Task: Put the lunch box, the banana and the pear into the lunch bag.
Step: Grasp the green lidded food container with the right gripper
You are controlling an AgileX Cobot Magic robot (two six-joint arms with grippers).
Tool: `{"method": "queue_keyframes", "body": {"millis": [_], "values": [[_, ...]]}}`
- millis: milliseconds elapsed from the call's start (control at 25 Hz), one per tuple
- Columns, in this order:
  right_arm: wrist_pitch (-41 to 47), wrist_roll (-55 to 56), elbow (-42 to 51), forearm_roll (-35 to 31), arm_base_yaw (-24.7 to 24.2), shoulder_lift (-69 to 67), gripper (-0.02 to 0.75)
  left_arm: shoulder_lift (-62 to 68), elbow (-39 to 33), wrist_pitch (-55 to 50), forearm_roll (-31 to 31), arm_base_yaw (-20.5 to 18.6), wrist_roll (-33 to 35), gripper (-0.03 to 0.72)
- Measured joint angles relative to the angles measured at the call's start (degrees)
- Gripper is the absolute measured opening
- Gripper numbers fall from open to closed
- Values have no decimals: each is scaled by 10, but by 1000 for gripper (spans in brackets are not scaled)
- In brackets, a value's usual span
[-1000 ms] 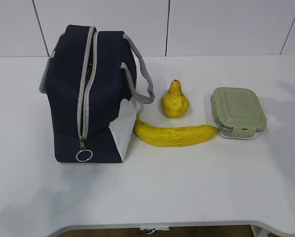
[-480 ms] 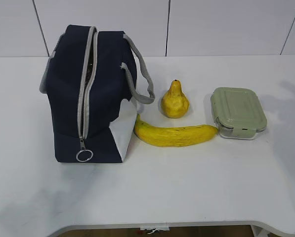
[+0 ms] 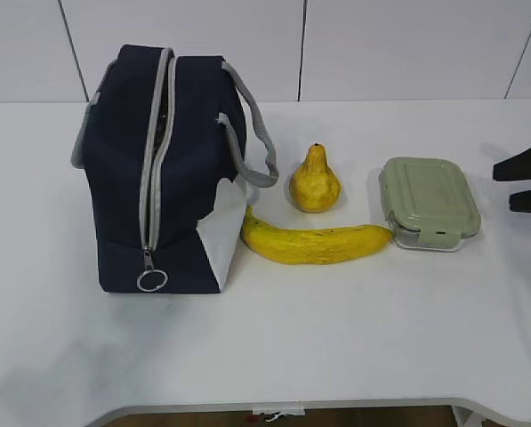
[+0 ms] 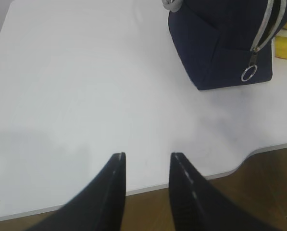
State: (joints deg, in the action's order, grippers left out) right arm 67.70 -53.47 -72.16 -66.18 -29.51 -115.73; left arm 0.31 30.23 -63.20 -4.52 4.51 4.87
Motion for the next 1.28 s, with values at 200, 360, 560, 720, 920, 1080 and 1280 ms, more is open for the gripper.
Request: {"method": "queue_keyframes", "body": {"millis": [200, 360, 560, 720, 920, 1080, 1280], "values": [[0, -11, -48, 0, 28, -37, 545, 0, 0, 0, 0, 0, 0, 239], [0, -12, -70, -2, 36, -56, 545, 0, 0, 0, 0, 0, 0, 239], [0, -13, -79, -2, 40, -75, 545, 0, 0, 0, 0, 0, 0, 239], [0, -13, -80, -2, 48, -90, 545, 0, 0, 0, 0, 0, 0, 239], [0, -13, -81, -6, 56, -105, 543, 0, 0, 0, 0, 0, 0, 239], [0, -13, -81, -10, 58, -110, 543, 0, 0, 0, 0, 0, 0, 239], [-1, -22, -81, -18, 71, -111, 543, 0, 0, 0, 0, 0, 0, 239]]}}
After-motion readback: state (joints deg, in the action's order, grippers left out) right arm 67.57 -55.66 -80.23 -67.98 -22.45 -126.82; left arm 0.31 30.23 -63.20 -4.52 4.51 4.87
